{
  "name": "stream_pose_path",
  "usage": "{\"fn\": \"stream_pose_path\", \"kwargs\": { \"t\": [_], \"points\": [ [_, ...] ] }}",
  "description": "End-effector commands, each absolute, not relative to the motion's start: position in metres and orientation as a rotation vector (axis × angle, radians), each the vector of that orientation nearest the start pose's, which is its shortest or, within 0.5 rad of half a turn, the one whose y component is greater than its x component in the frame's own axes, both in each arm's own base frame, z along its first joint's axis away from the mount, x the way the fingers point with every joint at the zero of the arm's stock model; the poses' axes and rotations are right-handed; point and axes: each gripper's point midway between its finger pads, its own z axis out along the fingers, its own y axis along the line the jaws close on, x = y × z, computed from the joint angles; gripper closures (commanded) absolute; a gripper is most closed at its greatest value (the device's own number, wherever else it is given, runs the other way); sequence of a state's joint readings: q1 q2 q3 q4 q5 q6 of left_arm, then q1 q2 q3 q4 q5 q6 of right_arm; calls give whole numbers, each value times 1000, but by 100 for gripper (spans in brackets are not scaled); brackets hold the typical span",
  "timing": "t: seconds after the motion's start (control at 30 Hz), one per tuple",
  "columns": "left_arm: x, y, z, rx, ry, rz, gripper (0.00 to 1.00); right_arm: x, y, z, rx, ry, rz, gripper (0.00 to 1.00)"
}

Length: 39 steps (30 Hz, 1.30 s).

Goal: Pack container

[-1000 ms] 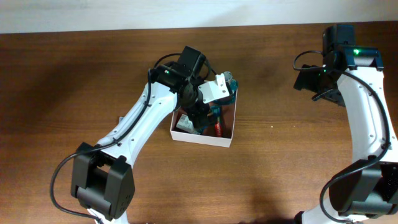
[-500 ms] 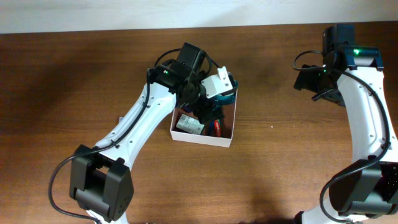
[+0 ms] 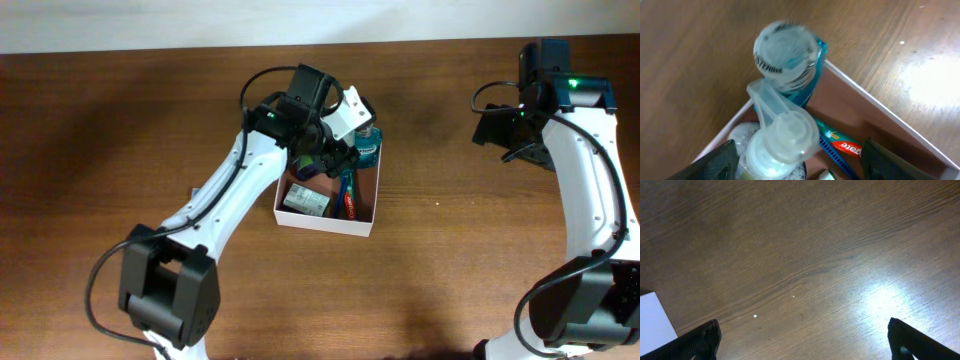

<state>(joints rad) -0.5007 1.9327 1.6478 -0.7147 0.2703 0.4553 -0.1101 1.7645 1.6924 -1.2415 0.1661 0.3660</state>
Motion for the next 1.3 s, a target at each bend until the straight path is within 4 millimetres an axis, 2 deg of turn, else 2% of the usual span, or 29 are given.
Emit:
{"fn": "stream_pose_path", "kwargs": {
  "t": [0.0, 0.13, 0.3, 0.57, 0.73, 0.97, 1.07, 1.27],
  "points": [
    [425, -274, 134, 1183, 2291, -341, 24, 378, -71, 186, 707, 2750, -187, 1],
    [431, -278, 138, 1154, 2272, -346, 25, 378, -71, 186, 707, 2750, -187, 1],
    [432, -278, 139, 1152, 2265, -346, 32, 378, -71, 186, 707, 2750, -187, 1],
    [432, -278, 139, 1152, 2265, -345, 38, 378, -71, 186, 706, 2750, -187, 1],
    [443, -269, 138, 1110, 2271, -249, 39, 378, -71, 186, 707, 2750, -187, 1],
    [444, -270, 139, 1065, 2290, -265, 44, 378, -71, 186, 707, 2750, -187, 1],
    [444, -270, 139, 1064, 2290, -264, 50, 378, -71, 186, 707, 2750, -187, 1],
    [444, -270, 139, 1064, 2290, -264, 51, 378, -71, 186, 707, 2750, -187, 1]
  ]
}}
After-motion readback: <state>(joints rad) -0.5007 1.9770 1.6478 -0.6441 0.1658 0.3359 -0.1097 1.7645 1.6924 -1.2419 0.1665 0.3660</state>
